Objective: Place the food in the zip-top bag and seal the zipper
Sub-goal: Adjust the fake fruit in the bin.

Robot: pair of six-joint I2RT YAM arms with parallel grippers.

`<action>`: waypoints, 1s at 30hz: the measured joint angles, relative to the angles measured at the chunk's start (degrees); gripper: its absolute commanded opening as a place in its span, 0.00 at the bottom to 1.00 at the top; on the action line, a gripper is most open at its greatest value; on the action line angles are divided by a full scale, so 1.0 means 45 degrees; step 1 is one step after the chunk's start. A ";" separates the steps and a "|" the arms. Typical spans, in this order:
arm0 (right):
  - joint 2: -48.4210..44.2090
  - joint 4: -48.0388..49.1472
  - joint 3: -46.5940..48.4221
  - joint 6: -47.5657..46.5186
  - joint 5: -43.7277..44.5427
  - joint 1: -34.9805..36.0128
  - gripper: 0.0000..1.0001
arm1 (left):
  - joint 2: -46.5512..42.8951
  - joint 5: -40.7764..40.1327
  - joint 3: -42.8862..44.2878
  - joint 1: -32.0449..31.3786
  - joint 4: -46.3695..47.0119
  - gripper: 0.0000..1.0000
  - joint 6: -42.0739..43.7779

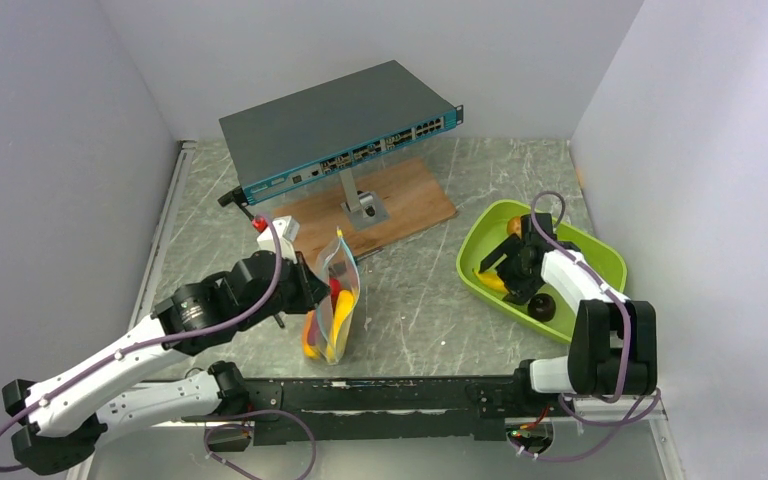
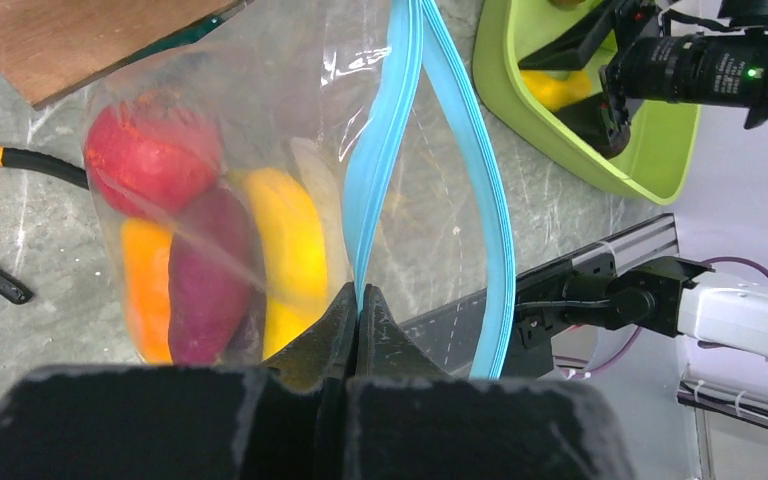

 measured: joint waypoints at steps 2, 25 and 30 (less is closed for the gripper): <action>0.0117 0.0933 -0.0010 -0.0034 0.0010 0.0000 0.84 | -0.0185 -0.0005 0.0000 0.0000 -0.0034 0.00 -0.0053; -0.0636 0.2424 -0.0219 0.2239 0.1462 -0.1700 0.83 | 0.0452 0.0330 -0.0005 0.0000 -0.0121 0.00 -0.0034; 0.0282 0.2900 -0.0622 0.3269 0.0665 -0.2011 0.76 | 0.0413 0.0476 -0.0005 0.0000 0.0034 0.00 -0.0034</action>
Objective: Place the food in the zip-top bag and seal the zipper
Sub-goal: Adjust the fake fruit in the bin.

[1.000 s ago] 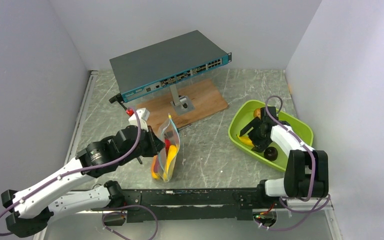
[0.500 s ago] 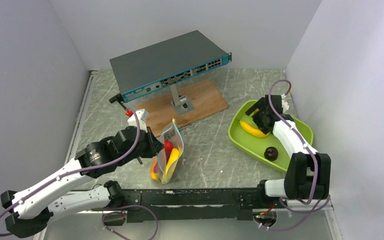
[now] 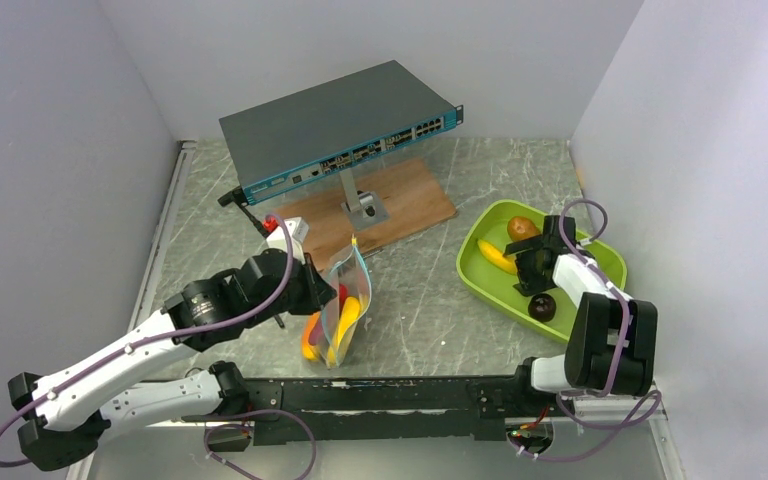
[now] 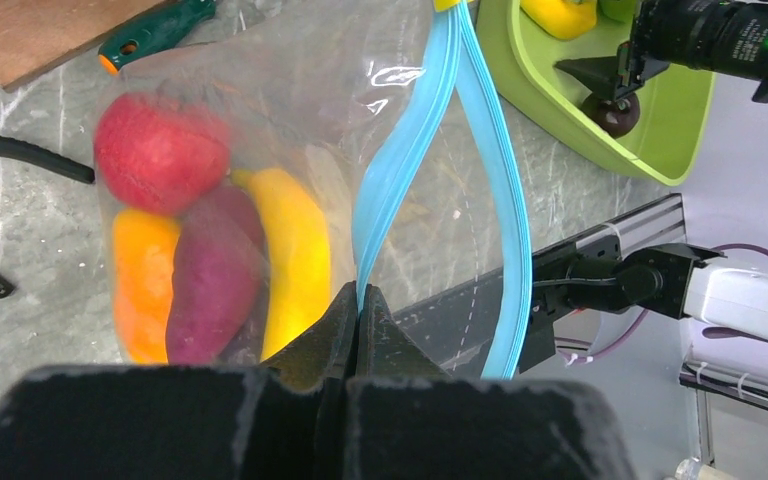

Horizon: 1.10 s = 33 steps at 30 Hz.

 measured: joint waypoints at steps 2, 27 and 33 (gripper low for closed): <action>0.0102 0.0185 0.0000 0.0291 -0.0015 0.0005 0.76 | -0.0049 0.0049 0.0000 0.0000 0.0053 0.00 0.0000; 0.2365 0.0311 0.1588 0.0180 0.1277 -0.0024 0.18 | -0.0772 0.0078 -0.0209 0.0000 0.0068 0.00 -0.0005; 0.3084 -0.1049 0.2764 -0.0238 0.1389 -0.0010 0.01 | -0.0806 0.0078 -0.0214 0.0000 0.0073 0.00 -0.0005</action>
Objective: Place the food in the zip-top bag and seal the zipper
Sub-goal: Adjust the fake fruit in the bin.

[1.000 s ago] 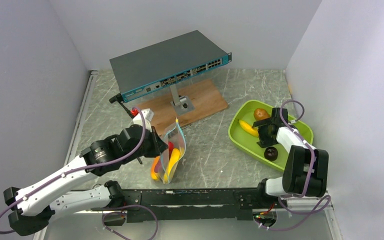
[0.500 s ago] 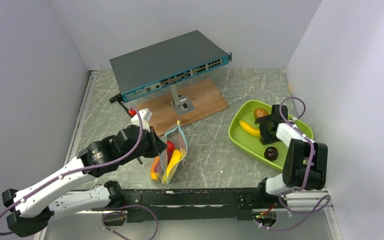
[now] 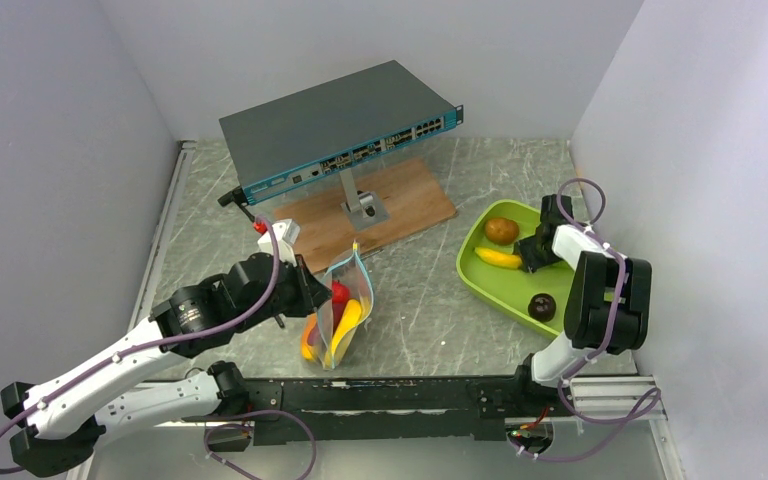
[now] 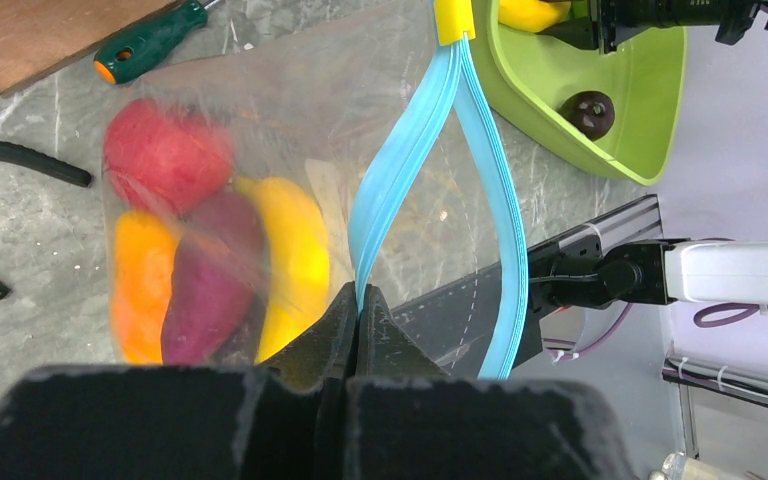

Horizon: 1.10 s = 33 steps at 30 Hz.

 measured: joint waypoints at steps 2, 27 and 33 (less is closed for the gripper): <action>-0.0044 -0.0340 0.0024 -0.0126 0.0117 0.0000 0.00 | 0.0000 -0.0005 0.0000 0.0000 0.0000 0.00 0.0000; 0.3779 -0.6217 0.4692 -0.3395 0.9039 0.5829 0.53 | 0.0121 0.0214 0.0000 0.0000 0.0063 0.00 0.0053; 0.2798 -0.4736 0.3832 -0.4575 0.7708 0.5819 0.69 | -0.0141 0.0199 -0.0087 0.0000 0.0049 0.00 0.0058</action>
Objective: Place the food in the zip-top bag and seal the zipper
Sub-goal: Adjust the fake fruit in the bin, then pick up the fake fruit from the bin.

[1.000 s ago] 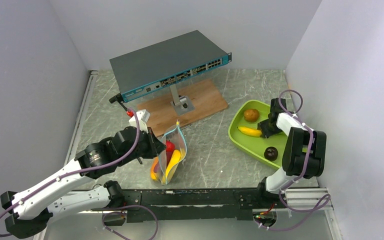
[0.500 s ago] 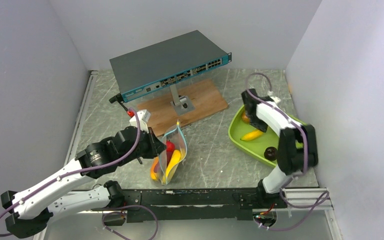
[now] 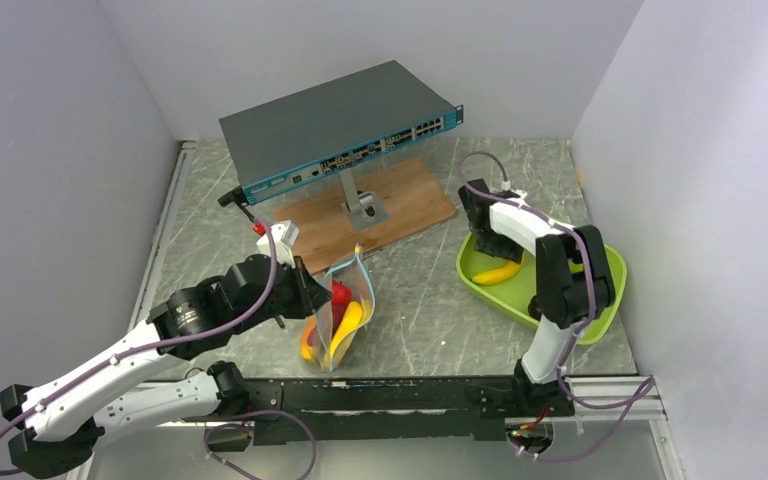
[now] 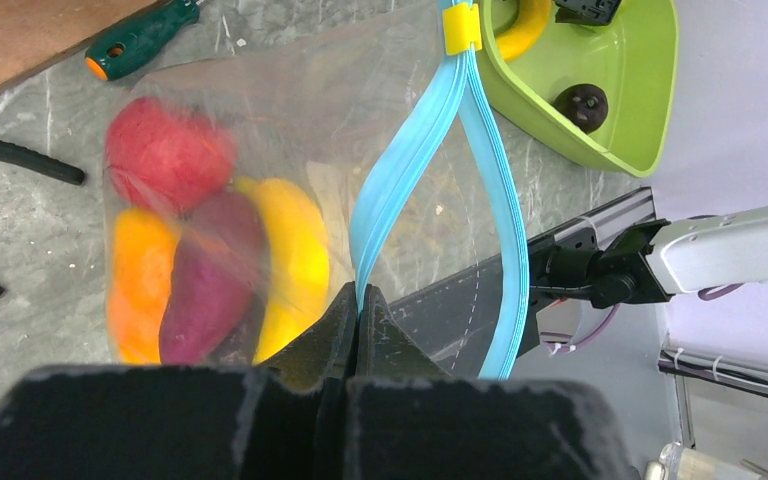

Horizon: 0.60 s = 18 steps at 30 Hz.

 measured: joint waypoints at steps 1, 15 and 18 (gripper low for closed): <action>-0.0345 0.0296 -0.0175 -0.0165 -0.0316 -0.0053 0.69 | -0.0063 -0.0005 -0.0034 0.0000 0.0000 0.00 0.0000; -0.5887 0.4027 -0.5600 0.0690 -0.6407 -0.3653 0.71 | -0.0393 -0.0097 -0.0185 0.0000 -0.0053 0.00 0.0044; -0.6188 0.4891 -0.6756 0.1161 -0.7378 -0.4027 0.70 | -0.0340 -0.0092 -0.0189 0.0000 -0.0049 0.00 0.0049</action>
